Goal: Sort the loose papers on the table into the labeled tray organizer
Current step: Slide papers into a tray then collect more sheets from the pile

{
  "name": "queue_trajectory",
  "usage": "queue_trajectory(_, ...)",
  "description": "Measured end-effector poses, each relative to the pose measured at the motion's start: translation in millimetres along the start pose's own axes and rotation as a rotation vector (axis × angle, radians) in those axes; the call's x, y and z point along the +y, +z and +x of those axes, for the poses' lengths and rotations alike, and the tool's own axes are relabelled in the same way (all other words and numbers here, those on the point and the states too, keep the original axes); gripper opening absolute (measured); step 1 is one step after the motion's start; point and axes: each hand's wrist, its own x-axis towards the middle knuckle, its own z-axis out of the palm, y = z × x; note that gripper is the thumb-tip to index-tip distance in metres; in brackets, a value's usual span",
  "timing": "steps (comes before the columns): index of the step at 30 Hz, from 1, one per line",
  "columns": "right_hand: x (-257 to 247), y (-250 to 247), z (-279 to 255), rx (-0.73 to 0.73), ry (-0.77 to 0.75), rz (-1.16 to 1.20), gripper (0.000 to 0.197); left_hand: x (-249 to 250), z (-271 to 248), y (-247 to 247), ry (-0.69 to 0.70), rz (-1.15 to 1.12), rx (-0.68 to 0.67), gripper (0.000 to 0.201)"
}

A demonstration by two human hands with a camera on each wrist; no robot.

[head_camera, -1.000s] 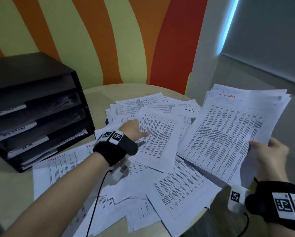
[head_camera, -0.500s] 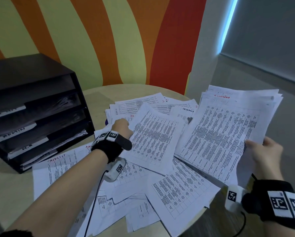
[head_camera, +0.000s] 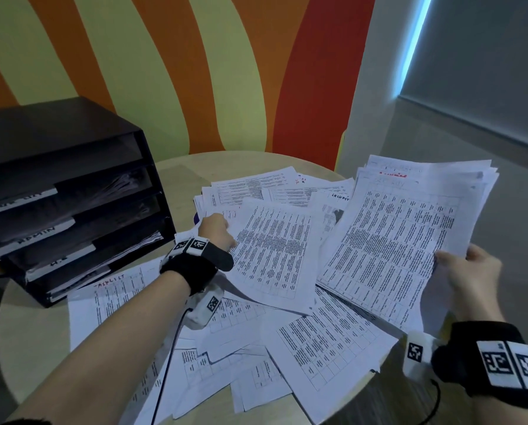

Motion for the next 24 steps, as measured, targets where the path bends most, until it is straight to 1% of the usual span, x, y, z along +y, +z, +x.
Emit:
queue_trajectory(3, 1.0, 2.2, 0.2, -0.009, -0.011, -0.001, 0.026, -3.6, -1.3, -0.3, -0.026, 0.049, 0.001, 0.048)
queue_trajectory(5, 2.1, 2.7, 0.7, -0.006, -0.009, -0.004, 0.026, -5.1, -2.2, -0.8, -0.024, 0.056, 0.004, 0.053)
queue_trajectory(9, 3.0, 1.3, 1.2, -0.006, -0.012, -0.003, 0.025, -7.8, -8.7, 0.2, 0.05, 0.033, 0.0, 0.059)
queue_trajectory(11, 2.6, 0.9, 1.0, -0.015, -0.005, 0.002, 0.026, -12.1, -9.9, 1.4, 0.082, 0.063, -0.003, 0.058)
queue_trajectory(13, 2.6, 0.9, 1.0, -0.015, -0.004, -0.006, 0.027, -18.7, -7.0, 2.4, 0.076, 0.064, 0.013, 0.053)
queue_trajectory(14, 2.7, 1.1, 0.8, -0.013, -0.005, -0.011, 0.027, -18.8, -8.8, -0.7, 0.079, 0.086, 0.022, 0.044)
queue_trajectory(15, 2.9, 1.5, 0.9, -0.013, -0.006, -0.014, 0.028, -17.4, -10.3, -4.8, 0.069, 0.126, 0.0, 0.025)
queue_trajectory(16, 2.9, 1.6, 0.6, -0.012, -0.005, -0.016, 0.028, -17.6, -10.9, -8.9, 0.073, 0.138, -0.009, 0.012)
queue_trajectory(17, 2.6, 1.7, 0.4, -0.013, -0.004, -0.018, 0.029, -20.3, -7.9, -8.2, 0.067, 0.186, -0.05, 0.03)
queue_trajectory(18, 1.9, 1.6, 0.0, -0.014, -0.005, -0.021, 0.029, -19.6, -10.4, -9.0, 0.085, 0.214, -0.099, 0.036)
queue_trajectory(20, 0.3, 1.4, -0.8, -0.016, -0.008, -0.027, 0.03, -18.9, -13.8, -10.0, 0.069, 0.259, -0.142, 0.021)
queue_trajectory(21, 0.0, 1.6, -0.8, -0.017, -0.01, -0.027, 0.03, -18.1, -13.1, -8.1, 0.046, 0.277, -0.148, 0.032)
queue_trajectory(22, 0.2, 1.6, -0.4, -0.015, -0.011, -0.026, 0.03, -18.6, -13.5, -6.0, 0.052, 0.276, -0.147, 0.04)
queue_trajectory(23, 0.5, 1.7, -0.1, -0.013, -0.01, -0.026, 0.031, -15.6, -16.4, -6.9, 0.025, 0.255, -0.14, 0.037)
queue_trajectory(24, 0.9, 1.6, 0.4, -0.012, -0.009, -0.027, 0.031, -14.2, -17.4, -7.4, 0.012, 0.259, -0.125, 0.025)
